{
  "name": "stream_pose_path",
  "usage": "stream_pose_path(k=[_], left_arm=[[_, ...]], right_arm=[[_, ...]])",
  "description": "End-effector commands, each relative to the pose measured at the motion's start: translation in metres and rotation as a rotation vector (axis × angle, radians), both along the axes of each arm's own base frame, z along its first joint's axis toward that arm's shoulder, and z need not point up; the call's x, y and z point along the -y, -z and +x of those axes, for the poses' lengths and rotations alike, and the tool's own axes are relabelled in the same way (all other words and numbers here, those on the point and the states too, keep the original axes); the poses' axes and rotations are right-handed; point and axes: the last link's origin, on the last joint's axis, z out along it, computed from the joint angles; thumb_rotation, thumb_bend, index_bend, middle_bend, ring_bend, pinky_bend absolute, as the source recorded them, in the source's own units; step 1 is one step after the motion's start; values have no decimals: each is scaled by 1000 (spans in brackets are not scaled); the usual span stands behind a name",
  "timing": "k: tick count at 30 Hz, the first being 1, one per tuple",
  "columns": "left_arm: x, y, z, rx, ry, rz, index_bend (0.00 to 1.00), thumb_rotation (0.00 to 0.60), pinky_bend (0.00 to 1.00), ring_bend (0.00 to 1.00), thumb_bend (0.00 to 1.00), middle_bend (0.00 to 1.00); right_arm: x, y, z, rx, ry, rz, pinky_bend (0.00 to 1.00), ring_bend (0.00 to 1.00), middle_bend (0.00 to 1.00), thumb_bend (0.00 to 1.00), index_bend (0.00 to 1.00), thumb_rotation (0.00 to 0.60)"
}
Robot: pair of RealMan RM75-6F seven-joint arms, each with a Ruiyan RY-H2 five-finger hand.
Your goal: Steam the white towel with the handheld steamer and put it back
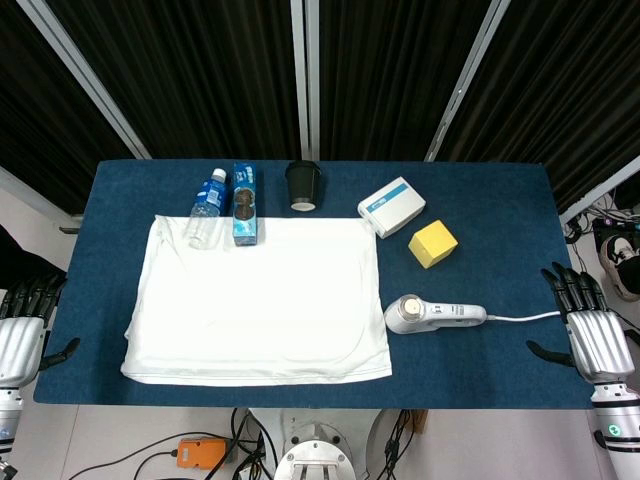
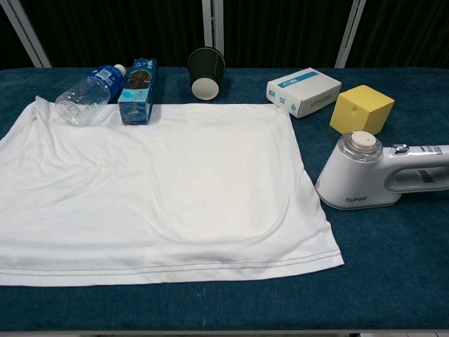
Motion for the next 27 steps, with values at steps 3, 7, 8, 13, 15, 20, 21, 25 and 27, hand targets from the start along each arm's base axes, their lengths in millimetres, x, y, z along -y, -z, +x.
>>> stream_pose_path(k=[3,7,8,13,15,20,21,25,27], left_arm=[[3,0,2,22,6,10,91,600,0,0,149,70],[2,2,3,18,16,0,91,600,0,0,149,70],[2,2,4,21,18,1,91,600,0,0,149,70],[0,4,4,29,25,0,91,600,0,0,149,70],[0,5,3,28,26,-4,91,600,0,0,149,70],[1,6,-2,20,10,-18,91,600,0,0,148,70],[1,6,-3,17,7,-20,91,600,0,0,149,70],[1,6,-5,17,1,-25,91,600,0,0,149,70],[1,6,-6,14,0,-28,91,600,0,0,149,70]], right_arm=[[-2,2,3,16,-1,17,44,0,34,180,0,600],[0,8,12,54,-1,53,55,9,69,180,2,600],[2,10,14,52,-3,58,58,19,87,180,10,600],[16,33,31,20,-19,113,67,80,166,179,98,600],[20,42,35,8,-19,142,67,112,196,179,142,600],[39,65,41,-43,-18,210,67,198,263,180,277,600],[42,68,42,-51,-19,219,67,209,273,180,295,600],[55,81,45,-84,-18,269,67,281,339,179,401,600],[60,84,45,-110,-19,278,67,329,376,179,441,600]])
